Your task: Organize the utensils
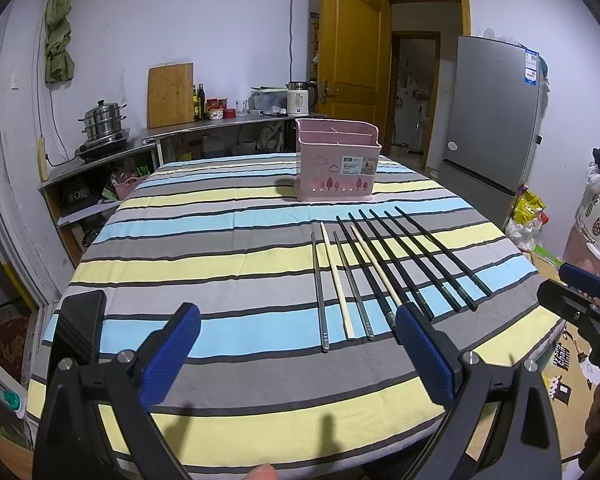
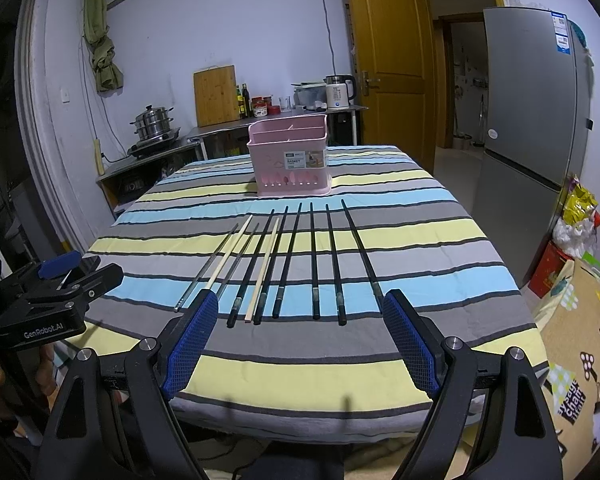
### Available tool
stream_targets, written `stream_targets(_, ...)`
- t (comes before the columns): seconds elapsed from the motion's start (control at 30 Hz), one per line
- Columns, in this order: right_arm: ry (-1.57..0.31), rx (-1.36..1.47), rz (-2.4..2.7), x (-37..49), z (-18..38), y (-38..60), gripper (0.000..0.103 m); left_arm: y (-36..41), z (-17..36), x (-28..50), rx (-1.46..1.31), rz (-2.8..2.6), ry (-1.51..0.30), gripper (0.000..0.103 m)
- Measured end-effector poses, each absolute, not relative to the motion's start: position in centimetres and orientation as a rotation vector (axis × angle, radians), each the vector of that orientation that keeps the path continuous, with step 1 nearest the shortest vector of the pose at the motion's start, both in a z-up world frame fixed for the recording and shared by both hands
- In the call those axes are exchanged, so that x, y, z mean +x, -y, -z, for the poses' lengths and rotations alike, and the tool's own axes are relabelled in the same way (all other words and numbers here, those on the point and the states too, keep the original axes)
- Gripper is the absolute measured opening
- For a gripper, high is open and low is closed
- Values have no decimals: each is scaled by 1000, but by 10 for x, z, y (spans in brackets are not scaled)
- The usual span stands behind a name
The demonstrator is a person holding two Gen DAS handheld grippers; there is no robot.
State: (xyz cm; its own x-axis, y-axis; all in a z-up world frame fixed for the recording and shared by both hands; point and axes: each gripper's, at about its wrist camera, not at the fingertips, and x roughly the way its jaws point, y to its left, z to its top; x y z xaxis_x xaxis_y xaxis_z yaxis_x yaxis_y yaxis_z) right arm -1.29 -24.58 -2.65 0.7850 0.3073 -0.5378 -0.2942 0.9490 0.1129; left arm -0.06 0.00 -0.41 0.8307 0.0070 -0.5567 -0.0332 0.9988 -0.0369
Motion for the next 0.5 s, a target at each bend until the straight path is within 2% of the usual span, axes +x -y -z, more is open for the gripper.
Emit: stream_targets(0.5, -585, 22, -326, -14, 25, 246, 85, -1, 3, -1, -44, -24, -585, 99)
